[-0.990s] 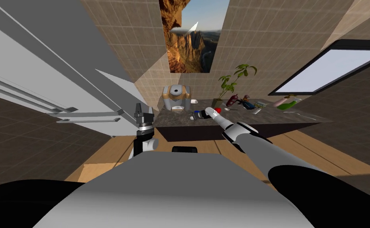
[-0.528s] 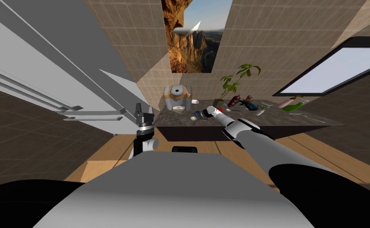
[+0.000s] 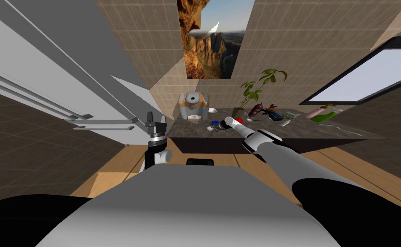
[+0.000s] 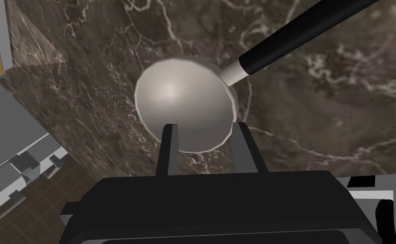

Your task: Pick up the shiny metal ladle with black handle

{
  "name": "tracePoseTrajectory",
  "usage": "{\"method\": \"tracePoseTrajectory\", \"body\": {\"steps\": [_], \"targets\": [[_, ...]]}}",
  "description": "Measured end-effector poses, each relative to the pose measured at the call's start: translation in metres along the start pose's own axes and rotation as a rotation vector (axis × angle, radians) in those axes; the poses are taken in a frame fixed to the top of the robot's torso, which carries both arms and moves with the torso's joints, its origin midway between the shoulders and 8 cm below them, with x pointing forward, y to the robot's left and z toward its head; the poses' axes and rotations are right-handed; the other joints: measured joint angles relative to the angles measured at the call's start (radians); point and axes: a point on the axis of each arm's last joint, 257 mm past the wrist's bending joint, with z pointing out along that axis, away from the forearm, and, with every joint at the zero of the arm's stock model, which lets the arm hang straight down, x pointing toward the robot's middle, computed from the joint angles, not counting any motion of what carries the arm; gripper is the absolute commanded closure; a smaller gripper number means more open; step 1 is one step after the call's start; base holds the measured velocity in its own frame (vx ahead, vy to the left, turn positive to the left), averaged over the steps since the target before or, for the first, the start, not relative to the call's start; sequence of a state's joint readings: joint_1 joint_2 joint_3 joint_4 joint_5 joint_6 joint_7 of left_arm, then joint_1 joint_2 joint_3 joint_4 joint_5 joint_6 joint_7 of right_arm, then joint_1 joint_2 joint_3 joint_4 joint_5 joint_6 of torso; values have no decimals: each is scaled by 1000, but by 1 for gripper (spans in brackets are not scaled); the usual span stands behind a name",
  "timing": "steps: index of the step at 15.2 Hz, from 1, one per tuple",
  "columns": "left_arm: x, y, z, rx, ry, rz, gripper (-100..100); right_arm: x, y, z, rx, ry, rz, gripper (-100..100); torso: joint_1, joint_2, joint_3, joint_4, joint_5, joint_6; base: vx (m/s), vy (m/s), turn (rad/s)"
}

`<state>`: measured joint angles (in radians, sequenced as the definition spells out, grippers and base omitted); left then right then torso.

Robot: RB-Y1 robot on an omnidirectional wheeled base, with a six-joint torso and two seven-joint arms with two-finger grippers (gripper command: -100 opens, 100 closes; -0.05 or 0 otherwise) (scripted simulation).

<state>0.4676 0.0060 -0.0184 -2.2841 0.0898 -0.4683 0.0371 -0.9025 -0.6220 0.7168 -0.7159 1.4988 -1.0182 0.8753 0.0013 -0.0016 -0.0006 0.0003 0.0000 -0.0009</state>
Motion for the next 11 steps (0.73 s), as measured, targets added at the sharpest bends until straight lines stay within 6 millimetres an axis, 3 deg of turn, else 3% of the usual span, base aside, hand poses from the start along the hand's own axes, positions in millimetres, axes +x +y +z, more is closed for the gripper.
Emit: {"method": "tracePoseTrajectory", "body": {"steps": [3, 4, 9, 11], "targets": [[0, 0, 0, 0, 0, 0, 0, 0, 1, 0, -2, 0, 1, 100, 1, 0, 0, 0, 0, -1, 0, 0, 0], [0, 0, 0, 0, 0, 0, 0, 0, 1, 0, -2, 0, 1, -100, 1, 0, 0, 0, 0, -1, -10, 12, -40], [0, 0, 0, 0, 0, 0, 0, 3, -67, -23, 110, 31, -66, -100, 6, 2, 2, 1, 1, -1, -31, 55, -93], [0, 0, 0, 0, 0, 0, 0, 2, -85, -26, 144, 48, -106, -100, 6, 2, 1, 1, 1, -1, -29, 45, -72]]}}
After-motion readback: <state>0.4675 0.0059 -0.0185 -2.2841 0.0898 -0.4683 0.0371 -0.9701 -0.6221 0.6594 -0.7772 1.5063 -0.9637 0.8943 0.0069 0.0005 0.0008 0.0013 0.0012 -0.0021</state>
